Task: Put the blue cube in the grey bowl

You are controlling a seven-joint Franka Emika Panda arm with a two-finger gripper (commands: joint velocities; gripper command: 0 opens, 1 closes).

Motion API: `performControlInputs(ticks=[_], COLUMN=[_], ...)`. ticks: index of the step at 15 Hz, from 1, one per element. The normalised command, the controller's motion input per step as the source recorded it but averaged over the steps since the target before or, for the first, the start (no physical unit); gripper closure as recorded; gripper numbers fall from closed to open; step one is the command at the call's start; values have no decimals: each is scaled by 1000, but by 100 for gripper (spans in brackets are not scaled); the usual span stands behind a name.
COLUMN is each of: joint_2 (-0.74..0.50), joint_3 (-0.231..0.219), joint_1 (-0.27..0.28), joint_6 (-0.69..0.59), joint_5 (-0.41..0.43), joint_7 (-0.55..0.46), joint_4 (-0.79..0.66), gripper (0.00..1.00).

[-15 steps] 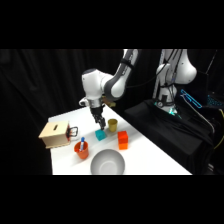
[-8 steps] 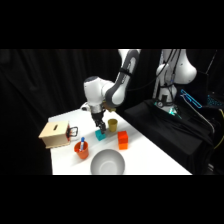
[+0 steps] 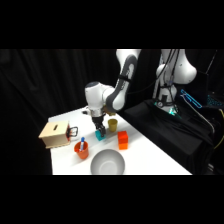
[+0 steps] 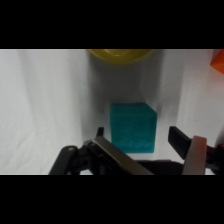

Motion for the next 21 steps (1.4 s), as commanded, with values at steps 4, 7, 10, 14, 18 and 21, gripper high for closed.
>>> performControlInputs(ticks=[4, 7, 10, 14, 18, 21], joint_2=[108, 91, 78, 32, -56, -170], joint_3=[9, -16, -45, -74, -125, -127], joint_1=[22, 45, 60, 67, 103, 111], joint_6=[163, 145, 145, 137, 86, -32], joint_5=[-38, -63, -84, -100, -145, -138], joint_7=[116, 132, 142, 141, 167, 183], joint_4=[79, 80, 71, 46, 1, -50], gripper=[0, 0, 2, 35, 67, 72])
